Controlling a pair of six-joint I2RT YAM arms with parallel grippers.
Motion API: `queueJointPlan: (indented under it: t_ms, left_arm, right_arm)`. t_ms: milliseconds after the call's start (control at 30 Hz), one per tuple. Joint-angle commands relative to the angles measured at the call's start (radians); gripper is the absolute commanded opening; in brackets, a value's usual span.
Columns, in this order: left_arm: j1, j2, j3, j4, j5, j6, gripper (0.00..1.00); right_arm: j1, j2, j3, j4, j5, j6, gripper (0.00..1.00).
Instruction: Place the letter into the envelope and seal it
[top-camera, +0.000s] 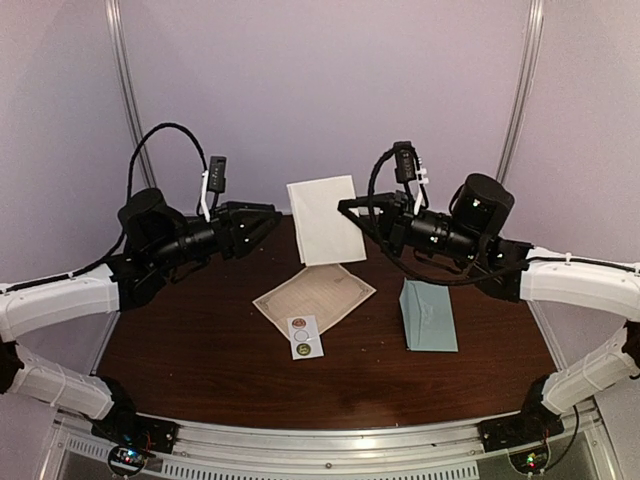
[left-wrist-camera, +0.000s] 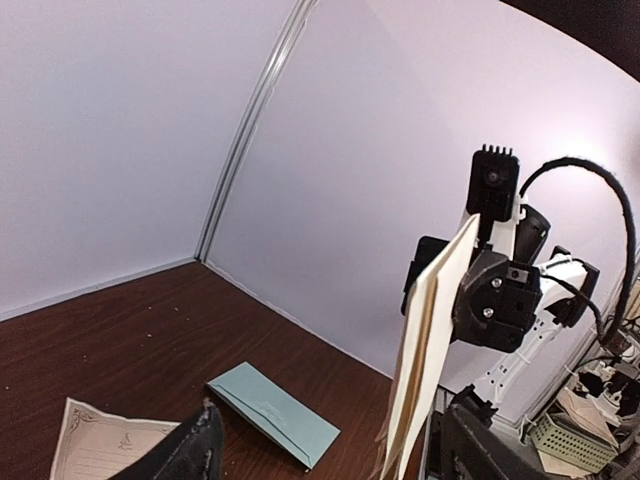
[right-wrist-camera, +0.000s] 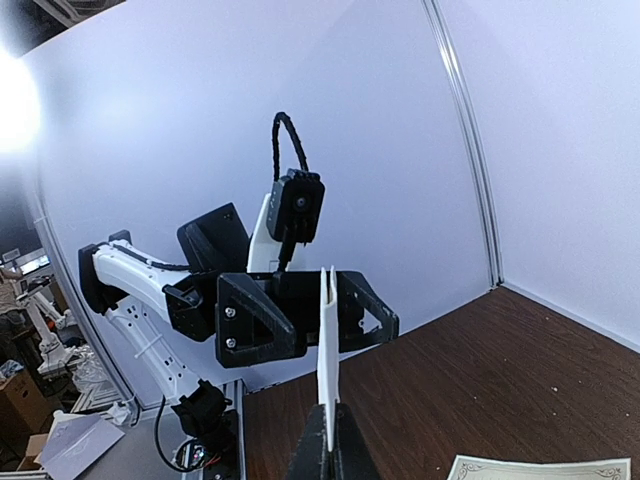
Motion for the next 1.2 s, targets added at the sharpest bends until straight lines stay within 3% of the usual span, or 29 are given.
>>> queueJointPlan:
  t_ms: [0,233,433,500,900,1000,1033,1167]
  left_arm:
    - [-0.029,0.029,0.009,0.137,0.083,-0.053,0.77]
    - [-0.066,0.093,0.035,0.237,0.202,-0.059,0.78]
    - [-0.083,0.124,0.061,0.249,0.230,-0.044,0.38]
    - [-0.083,0.122,0.060,0.247,0.226,-0.044,0.30]
    - [-0.083,0.103,0.044,0.185,0.155,-0.007,0.00]
    - [-0.083,0.112,0.060,0.155,0.138,0.007,0.00]
    - [-0.083,0.113,0.065,0.143,0.132,0.011,0.00]
    - [-0.074,0.100,0.095,0.029,0.054,0.074,0.00]
  right_arm:
    - [0.007,0.019,0.002,0.108,-0.053,0.046,0.00]
    - [0.016,0.045,0.027,0.087,-0.097,0.043,0.00]
    - [0.017,0.047,0.025,0.132,-0.106,0.066,0.00]
    - [0.016,0.042,0.024,0.131,-0.102,0.064,0.00]
    - [0.016,0.027,0.019,0.096,-0.068,0.034,0.00]
    - [0.016,0.023,0.018,0.076,-0.050,0.023,0.00]
    - [0.016,0.018,0.017,0.067,-0.041,0.019,0.03]
    - [0.013,-0.021,0.000,0.009,0.014,-0.017,0.66]
